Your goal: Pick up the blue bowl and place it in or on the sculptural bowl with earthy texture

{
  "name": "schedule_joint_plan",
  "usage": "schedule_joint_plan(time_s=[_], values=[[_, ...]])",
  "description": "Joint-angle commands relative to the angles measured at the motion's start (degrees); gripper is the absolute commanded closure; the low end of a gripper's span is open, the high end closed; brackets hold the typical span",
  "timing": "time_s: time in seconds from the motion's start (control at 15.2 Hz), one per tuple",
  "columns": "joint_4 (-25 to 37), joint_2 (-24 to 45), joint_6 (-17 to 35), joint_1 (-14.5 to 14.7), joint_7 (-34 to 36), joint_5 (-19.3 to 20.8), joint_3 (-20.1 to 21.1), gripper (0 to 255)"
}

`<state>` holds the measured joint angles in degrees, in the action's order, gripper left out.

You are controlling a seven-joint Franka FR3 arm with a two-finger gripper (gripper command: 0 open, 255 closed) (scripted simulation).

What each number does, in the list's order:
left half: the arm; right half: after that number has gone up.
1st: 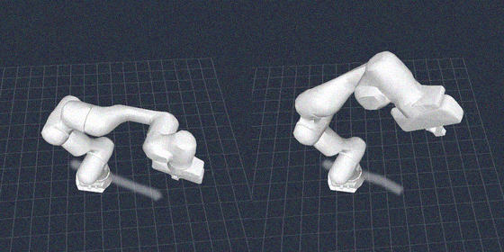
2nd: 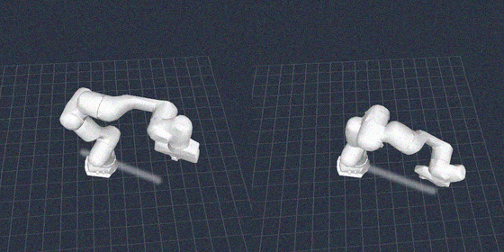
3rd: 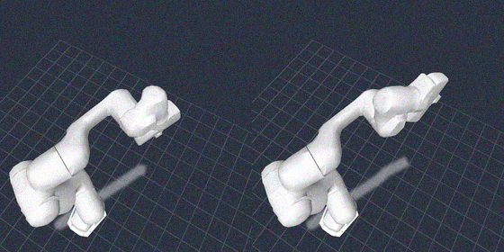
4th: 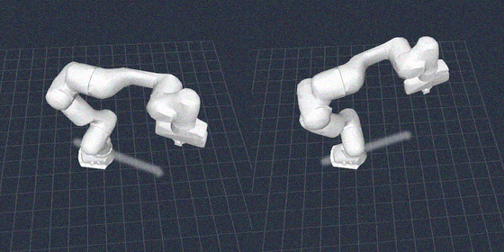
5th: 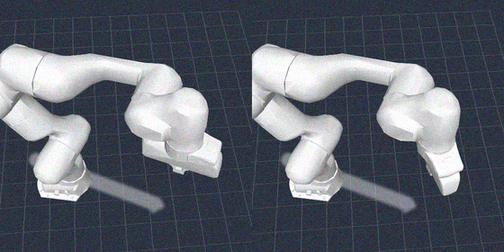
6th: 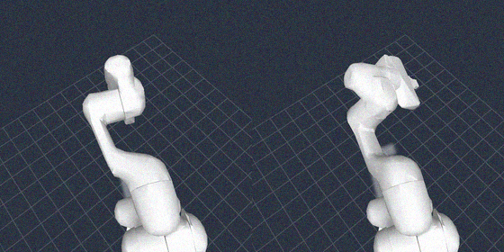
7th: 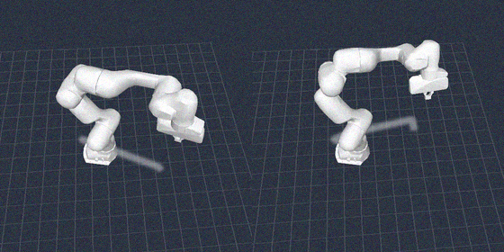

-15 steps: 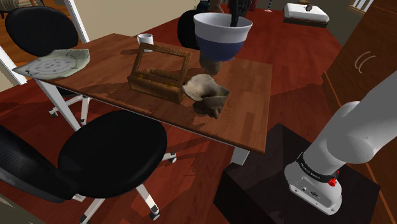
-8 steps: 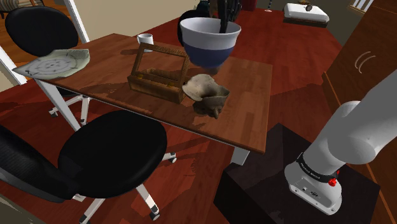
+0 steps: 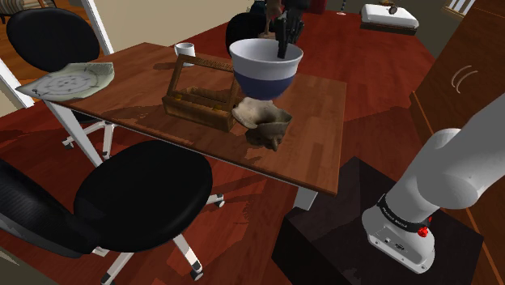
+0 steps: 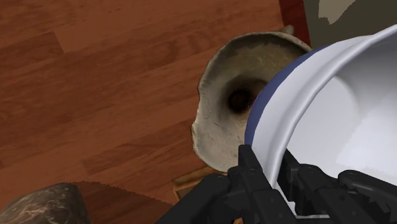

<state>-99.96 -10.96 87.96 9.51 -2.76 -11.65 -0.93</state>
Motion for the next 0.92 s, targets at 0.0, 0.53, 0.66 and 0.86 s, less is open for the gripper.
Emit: schedule_joint_plan(time_s=[0.0,0.53,0.66,0.86], values=[[-2.09,-0.43,1.73,0.02,-0.26,-0.01,0.07,255],[-8.34,-1.4,6.94,0.04,-1.17,-0.07,0.22,255],[-8.34,-1.4,6.94,0.04,-1.17,-0.07,0.21,255],[-8.34,-1.4,6.94,0.04,-1.17,-0.07,0.21,255]])
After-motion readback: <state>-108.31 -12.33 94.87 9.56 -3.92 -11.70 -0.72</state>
